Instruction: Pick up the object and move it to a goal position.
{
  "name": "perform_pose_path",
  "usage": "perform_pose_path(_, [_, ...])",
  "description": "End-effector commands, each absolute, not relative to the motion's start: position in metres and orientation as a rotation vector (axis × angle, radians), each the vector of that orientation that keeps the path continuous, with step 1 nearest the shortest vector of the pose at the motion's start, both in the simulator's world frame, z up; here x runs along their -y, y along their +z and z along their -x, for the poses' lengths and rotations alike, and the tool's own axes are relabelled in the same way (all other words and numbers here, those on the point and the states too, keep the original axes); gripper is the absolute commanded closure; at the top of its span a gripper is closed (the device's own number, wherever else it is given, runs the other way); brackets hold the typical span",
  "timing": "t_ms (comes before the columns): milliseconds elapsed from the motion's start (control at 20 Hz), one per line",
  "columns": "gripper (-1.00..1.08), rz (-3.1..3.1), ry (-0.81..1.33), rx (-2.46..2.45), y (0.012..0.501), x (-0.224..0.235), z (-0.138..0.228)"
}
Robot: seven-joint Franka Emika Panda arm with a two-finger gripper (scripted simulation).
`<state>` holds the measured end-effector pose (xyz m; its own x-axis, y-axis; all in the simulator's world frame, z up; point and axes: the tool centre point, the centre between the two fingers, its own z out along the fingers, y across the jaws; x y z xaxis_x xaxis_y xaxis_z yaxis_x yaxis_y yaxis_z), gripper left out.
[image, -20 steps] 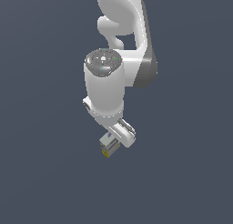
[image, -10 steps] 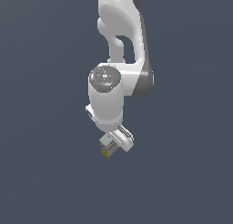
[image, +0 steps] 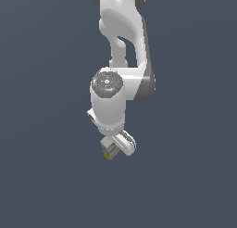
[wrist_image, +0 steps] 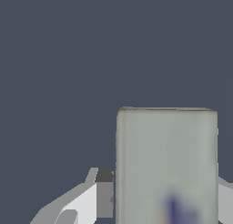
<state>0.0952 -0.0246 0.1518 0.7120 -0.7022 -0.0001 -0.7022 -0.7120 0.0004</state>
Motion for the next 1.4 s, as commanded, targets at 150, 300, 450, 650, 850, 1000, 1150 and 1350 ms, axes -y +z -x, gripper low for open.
perform_pose_path(150, [1.08,-2.906,0.000,1.192,0.152,0.025,-0.095])
perform_pose_path(300, [1.08,-2.906,0.000,1.192,0.152,0.025,-0.095])
perform_pose_path(450, [1.08,-2.908,0.004,1.192,0.154,0.025,-0.096])
perform_pose_path(650, [1.08,-2.923,0.041,1.195,0.169,0.030,-0.100])
perform_pose_path(850, [1.08,-2.951,0.116,1.199,0.199,0.040,-0.108])
perform_pose_path(1000, [1.08,-2.980,0.198,1.203,0.232,0.051,-0.114])
perform_pose_path(1150, [1.08,-3.013,0.303,1.207,0.273,0.066,-0.119])
perform_pose_path(1350, [1.08,-3.058,0.469,1.209,0.338,0.089,-0.122])
